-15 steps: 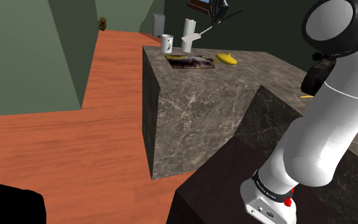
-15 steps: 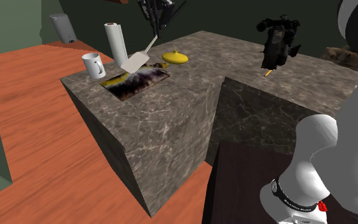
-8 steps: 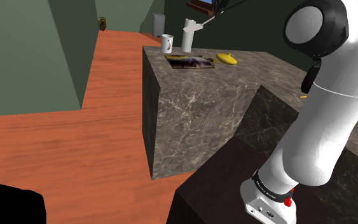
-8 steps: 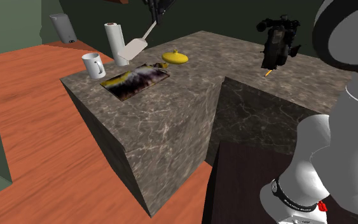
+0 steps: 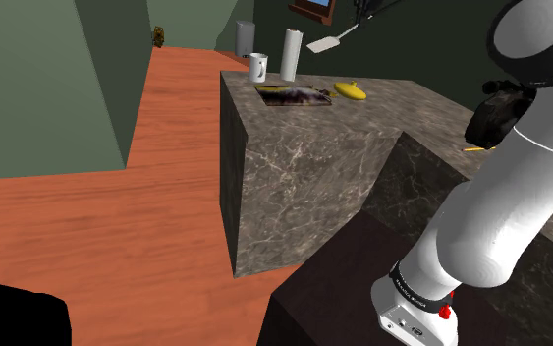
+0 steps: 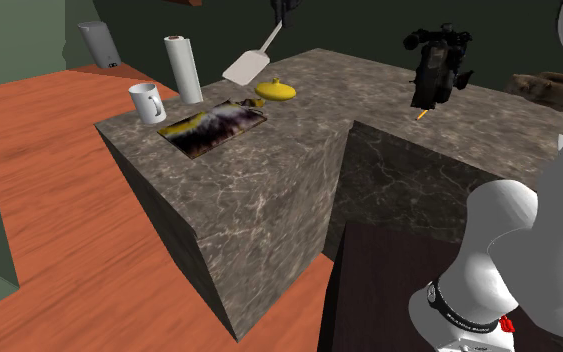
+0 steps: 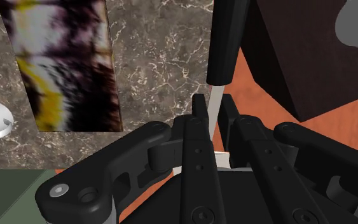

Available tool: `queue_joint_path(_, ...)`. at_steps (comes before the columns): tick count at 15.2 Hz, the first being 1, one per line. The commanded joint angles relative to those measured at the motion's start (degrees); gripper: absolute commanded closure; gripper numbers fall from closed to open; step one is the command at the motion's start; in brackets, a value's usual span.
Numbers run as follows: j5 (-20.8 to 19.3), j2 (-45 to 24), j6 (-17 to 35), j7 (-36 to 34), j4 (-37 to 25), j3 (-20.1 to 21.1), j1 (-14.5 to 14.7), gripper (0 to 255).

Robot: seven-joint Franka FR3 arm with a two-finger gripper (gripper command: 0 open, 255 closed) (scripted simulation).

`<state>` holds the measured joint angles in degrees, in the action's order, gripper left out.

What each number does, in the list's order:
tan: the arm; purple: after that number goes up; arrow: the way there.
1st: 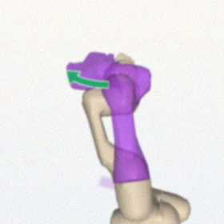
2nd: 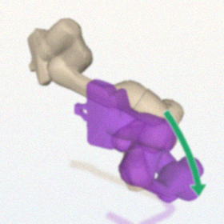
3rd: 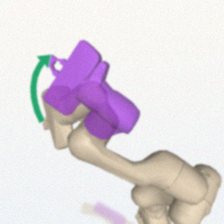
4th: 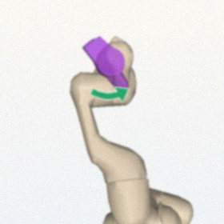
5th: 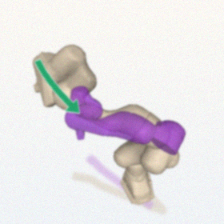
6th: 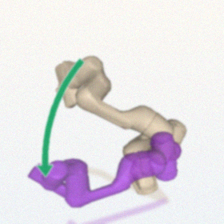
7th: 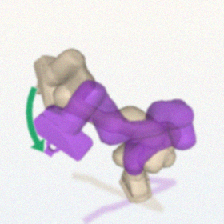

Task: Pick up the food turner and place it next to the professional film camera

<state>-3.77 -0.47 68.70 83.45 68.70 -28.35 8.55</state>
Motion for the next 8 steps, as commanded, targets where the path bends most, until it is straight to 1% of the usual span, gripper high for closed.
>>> queue_joint_path(1, -2.05, 4.01, 0.84, 0.63, 4.35, -0.02, 0.04, 255)
queue_joint_path(4, -4.82, 9.5, 1.53, 2.06, 9.74, -0.2, -0.59, 255)
queue_joint_path(8, -8.13, 15.85, 1.7, 4.47, 15.19, -0.8, -1.88, 255)
